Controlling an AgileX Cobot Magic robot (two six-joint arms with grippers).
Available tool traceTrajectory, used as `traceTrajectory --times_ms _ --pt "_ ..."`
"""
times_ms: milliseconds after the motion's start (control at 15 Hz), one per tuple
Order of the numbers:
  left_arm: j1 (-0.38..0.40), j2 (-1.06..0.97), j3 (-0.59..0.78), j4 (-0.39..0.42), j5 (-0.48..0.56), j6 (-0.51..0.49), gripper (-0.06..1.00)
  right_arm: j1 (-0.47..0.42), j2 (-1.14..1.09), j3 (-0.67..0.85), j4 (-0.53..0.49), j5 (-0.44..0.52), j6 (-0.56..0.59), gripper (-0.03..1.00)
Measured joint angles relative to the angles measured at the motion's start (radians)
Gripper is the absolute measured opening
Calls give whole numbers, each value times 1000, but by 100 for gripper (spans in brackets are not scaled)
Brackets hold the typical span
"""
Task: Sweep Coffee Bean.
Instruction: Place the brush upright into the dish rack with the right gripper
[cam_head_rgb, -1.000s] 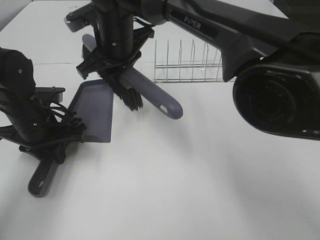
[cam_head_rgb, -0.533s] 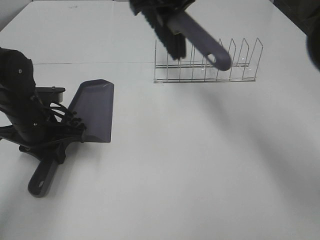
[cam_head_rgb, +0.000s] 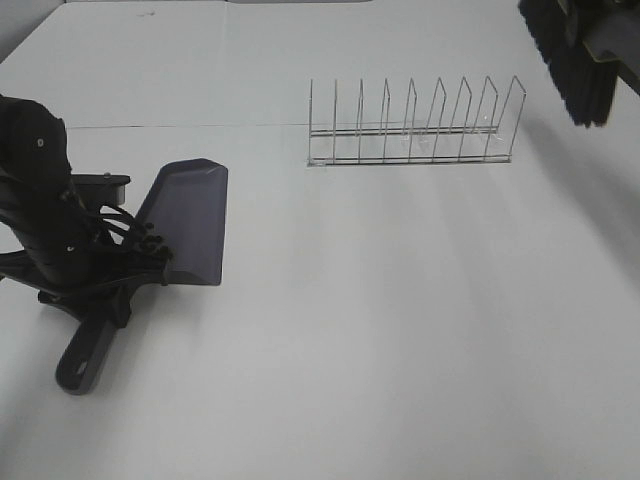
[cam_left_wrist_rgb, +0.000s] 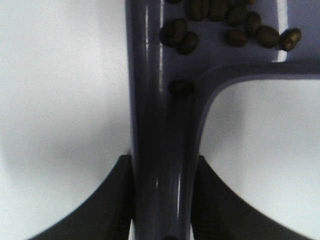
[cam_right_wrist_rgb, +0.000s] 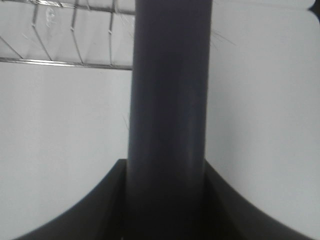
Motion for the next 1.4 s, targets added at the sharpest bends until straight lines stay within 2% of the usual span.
traceTrajectory --times_ms 200,333,400,600,667,933,1333,1400 --pt "0 0 0 1 0 0 26 -31 -3 141 91 -3 -49 27" --pt "0 0 0 2 0 0 26 -25 -3 235 77 -3 9 27" --pt "0 0 0 3 0 0 26 -25 -3 272 30 -23 52 27" --pt "0 0 0 4 -1 0 26 -26 -3 278 25 -84 57 27" --pt "0 0 0 4 -3 0 26 -18 -1 278 56 -81 50 27" --pt "0 1 0 4 -7 0 26 0 52 278 56 -84 45 27" --pt "0 1 0 4 -7 0 26 0 101 274 42 -231 31 27" --pt "0 1 0 4 -7 0 26 0 120 257 42 -233 29 27"
